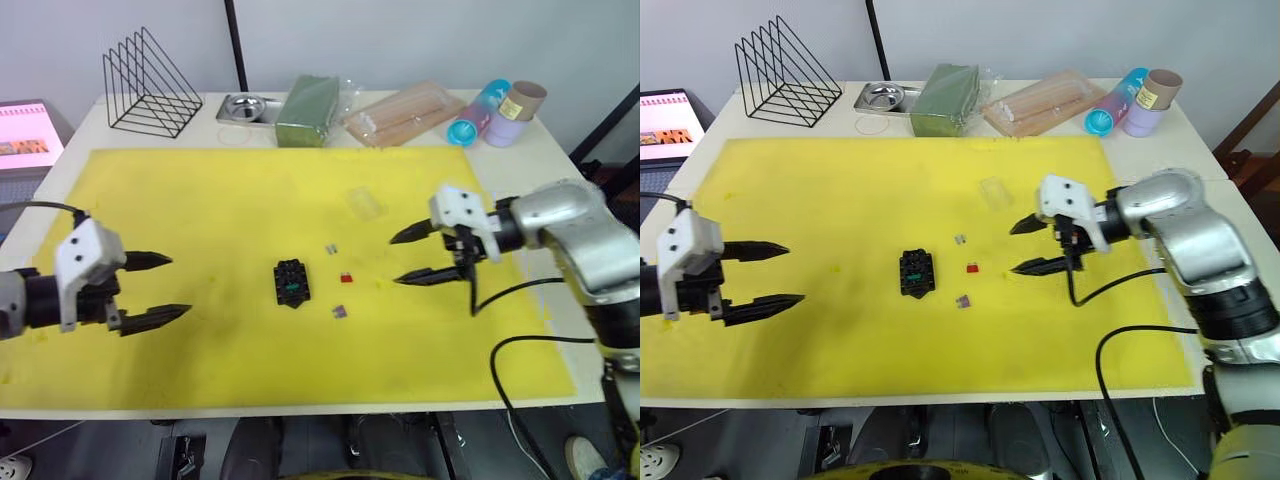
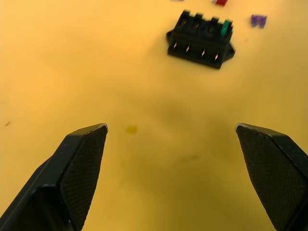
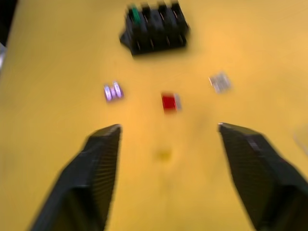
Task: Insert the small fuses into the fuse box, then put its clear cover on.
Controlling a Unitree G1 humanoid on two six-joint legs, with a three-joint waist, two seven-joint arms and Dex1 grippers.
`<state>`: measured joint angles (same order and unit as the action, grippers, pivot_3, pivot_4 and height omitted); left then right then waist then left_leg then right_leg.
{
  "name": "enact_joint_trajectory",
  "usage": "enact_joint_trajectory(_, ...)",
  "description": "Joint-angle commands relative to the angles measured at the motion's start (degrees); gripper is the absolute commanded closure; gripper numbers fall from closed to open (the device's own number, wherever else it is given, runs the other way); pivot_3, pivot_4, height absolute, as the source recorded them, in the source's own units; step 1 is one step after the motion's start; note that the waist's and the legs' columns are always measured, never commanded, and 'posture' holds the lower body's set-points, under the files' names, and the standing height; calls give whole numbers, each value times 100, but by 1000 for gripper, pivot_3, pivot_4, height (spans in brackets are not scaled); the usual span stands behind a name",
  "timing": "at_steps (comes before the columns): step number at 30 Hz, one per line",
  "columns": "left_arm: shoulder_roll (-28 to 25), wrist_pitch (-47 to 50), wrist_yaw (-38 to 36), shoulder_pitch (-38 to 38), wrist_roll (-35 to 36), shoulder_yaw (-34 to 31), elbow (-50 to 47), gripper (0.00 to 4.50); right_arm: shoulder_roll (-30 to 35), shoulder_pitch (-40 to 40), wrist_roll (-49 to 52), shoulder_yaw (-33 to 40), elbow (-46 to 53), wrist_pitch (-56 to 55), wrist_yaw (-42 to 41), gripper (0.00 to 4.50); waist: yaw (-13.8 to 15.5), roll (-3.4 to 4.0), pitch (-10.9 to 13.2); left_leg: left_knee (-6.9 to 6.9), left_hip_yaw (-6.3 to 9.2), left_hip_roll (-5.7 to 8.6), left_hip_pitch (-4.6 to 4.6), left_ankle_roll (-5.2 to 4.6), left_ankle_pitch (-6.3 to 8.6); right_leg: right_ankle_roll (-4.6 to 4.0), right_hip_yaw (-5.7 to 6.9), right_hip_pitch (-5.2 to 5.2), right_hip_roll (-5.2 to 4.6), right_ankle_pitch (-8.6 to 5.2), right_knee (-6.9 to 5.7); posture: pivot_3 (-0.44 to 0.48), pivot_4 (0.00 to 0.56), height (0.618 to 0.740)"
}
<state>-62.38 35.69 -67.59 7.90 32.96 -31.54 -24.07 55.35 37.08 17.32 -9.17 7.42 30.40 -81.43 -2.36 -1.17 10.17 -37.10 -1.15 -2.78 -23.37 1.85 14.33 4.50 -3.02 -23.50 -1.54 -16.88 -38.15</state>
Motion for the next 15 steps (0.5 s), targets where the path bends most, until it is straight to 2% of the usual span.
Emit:
enact_joint_trajectory(1,-123,-108,-237,222,-101,-486,109,0,348,-202,2,328,-145,-315,-154,33,-2,0,0,0,0,-1,0,0,0,0,0,0,0,0,0,0,150,740)
enact_joint_trajectory(4,-148,-174,-336,303,-137,-572,252,0,558,-399,-35,448,-322,-460,-170,33,-4,1,1,0,-3,-1,1,0,0,-1,-2,-2,0,-1,0,0,150,740)
enact_joint_trajectory(9,-100,-237,-275,174,-140,-345,285,0,588,-484,20,419,-296,-350,-116,33,-8,2,1,0,-5,-1,1,0,0,0,-4,-3,1,0,0,0,150,740)
enact_joint_trajectory(15,96,-264,-107,-245,-1,335,-9,0,70,-337,457,282,287,901,371,33,-3,2,2,-1,-4,-2,0,0,0,3,-6,-2,1,2,-1,0,150,740)
